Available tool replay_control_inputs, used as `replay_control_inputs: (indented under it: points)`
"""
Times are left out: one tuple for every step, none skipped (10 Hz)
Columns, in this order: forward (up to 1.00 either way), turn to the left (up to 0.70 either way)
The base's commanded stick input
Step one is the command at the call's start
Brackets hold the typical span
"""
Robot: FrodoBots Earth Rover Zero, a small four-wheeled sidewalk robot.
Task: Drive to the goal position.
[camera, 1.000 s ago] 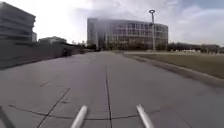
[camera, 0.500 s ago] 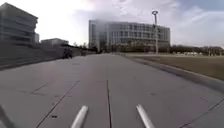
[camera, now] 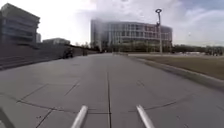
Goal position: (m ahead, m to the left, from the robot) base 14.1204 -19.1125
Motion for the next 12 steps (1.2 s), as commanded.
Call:
replay_control_inputs:
  points:
    - [0.70, 0.00]
    - [0.70, 0.00]
    - [0.70, 0.00]
    - [0.70, 0.00]
    - [0.70, 0.00]
    - [0.70, 0.00]
    - [0.70, 0.00]
    - [0.70, 0.00]
    - [0.70, 0.00]
    - [0.70, 0.00]
    - [0.70, 0.00]
    - [0.70, 0.00]
